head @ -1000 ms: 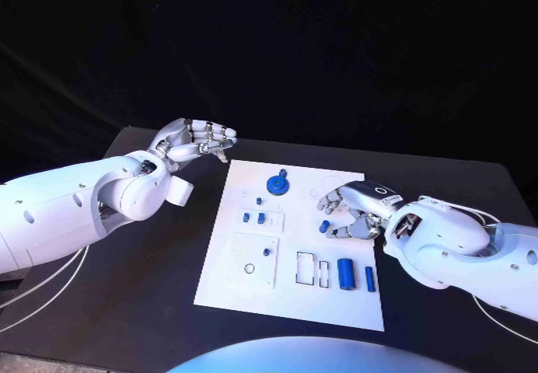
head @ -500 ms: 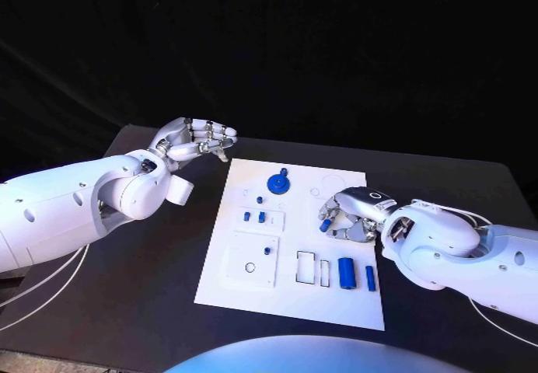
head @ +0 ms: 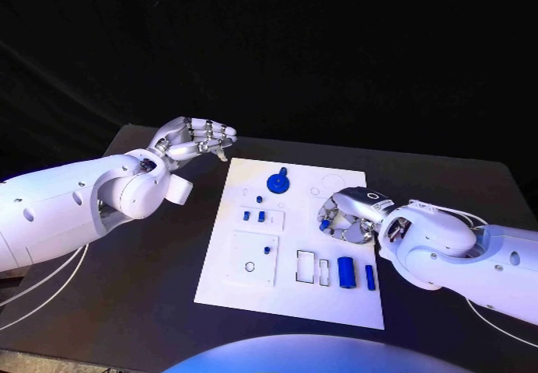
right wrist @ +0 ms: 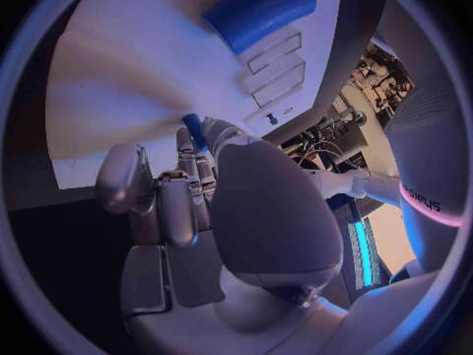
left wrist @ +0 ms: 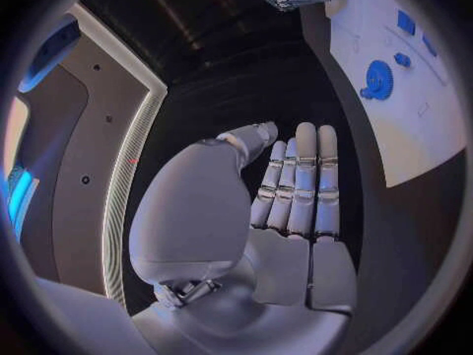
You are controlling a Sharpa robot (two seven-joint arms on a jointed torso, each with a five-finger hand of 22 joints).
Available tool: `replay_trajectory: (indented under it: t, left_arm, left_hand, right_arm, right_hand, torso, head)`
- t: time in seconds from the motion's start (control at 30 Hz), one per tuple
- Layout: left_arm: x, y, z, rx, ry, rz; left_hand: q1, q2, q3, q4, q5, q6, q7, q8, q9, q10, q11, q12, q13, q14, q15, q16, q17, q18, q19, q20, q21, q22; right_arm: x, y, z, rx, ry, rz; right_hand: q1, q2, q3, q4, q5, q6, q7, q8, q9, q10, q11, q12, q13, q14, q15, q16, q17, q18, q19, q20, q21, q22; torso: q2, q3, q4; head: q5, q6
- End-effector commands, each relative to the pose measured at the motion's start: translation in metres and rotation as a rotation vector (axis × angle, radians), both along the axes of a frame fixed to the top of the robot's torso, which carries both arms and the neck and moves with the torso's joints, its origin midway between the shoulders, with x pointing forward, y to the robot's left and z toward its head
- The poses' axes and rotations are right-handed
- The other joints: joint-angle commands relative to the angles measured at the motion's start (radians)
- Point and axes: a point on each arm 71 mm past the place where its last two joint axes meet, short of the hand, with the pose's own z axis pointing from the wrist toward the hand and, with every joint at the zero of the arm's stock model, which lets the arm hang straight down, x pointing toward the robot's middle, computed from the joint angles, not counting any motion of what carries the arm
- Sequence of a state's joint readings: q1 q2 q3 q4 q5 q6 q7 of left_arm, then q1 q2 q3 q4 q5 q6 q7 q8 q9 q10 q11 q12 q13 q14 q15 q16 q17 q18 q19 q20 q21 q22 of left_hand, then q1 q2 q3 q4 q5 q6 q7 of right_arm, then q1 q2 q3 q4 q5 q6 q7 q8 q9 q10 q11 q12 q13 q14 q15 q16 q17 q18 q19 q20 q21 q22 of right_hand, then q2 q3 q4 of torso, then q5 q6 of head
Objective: Assemble the parts on the task board
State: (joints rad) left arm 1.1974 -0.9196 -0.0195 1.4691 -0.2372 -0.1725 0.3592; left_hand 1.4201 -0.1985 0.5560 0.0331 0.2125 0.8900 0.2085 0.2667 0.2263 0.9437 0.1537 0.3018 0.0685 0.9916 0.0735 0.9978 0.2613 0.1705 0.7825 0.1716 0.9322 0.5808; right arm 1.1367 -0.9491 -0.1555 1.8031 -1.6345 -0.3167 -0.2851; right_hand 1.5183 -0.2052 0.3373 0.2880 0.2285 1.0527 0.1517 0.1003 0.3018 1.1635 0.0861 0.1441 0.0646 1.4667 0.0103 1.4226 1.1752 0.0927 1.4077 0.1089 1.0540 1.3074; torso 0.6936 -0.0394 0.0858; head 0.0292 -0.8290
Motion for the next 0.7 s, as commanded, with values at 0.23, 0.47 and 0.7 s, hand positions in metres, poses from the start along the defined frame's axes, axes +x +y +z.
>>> replay_trajectory:
  t: [0.23, 0.47, 0.7]
  left_arm:
    - [-0.0006, -0.0016, 0.0008, -0.007, -0.001, -0.015]
    - [-0.0004, -0.0011, 0.0007, -0.006, -0.001, -0.014]
    - [0.0002, -0.0002, 0.0005, -0.005, -0.001, -0.011]
  left_hand:
    - [-0.001, 0.010, 0.002, -0.006, 0.005, 0.003, 0.005, -0.001, -0.001, -0.010, 0.000, -0.001, -0.001, -0.003, 0.001, -0.005, -0.001, 0.011, -0.007, -0.002, 0.005, 0.001]
    - [-0.001, 0.010, 0.002, -0.006, 0.005, 0.003, 0.005, -0.001, -0.001, -0.010, 0.000, -0.001, -0.001, -0.003, 0.001, -0.005, -0.001, 0.011, -0.007, -0.002, 0.005, 0.001]
    - [0.000, 0.011, 0.003, -0.007, 0.006, 0.003, 0.004, -0.001, -0.001, -0.010, 0.000, 0.000, -0.001, -0.003, 0.001, -0.005, -0.001, 0.011, -0.008, -0.002, 0.005, 0.002]
  right_arm:
    - [0.0004, 0.0004, 0.0019, 0.026, -0.036, -0.028]
    - [0.0000, 0.0011, 0.0042, 0.056, -0.048, -0.042]
    - [-0.0021, 0.0016, 0.0076, 0.087, -0.057, -0.048]
  right_hand:
    - [-0.020, 0.020, 0.123, -0.005, 0.000, 0.045, -0.012, 0.030, 0.007, 0.058, -0.012, -0.010, 0.004, 0.033, -0.015, 0.009, 0.005, -0.002, 0.012, -0.010, 0.017, 0.106]
    - [-0.026, 0.027, 0.208, -0.026, -0.001, 0.069, -0.029, 0.070, 0.036, 0.099, -0.027, -0.010, 0.007, 0.035, -0.028, 0.013, 0.012, -0.006, 0.019, -0.022, 0.036, 0.117]
    - [-0.043, 0.019, 0.251, -0.056, -0.003, 0.065, -0.033, 0.101, 0.070, 0.116, -0.031, -0.018, 0.007, 0.038, -0.031, 0.019, 0.021, -0.009, 0.024, -0.027, 0.054, 0.127]
  torso:
    - [0.000, -0.0001, 0.0000]
    - [-0.001, 0.0000, 0.0001]
    - [-0.002, -0.0008, 0.0000]
  head:
    - [0.000, -0.002]
    - [0.001, -0.001]
    - [0.003, -0.001]
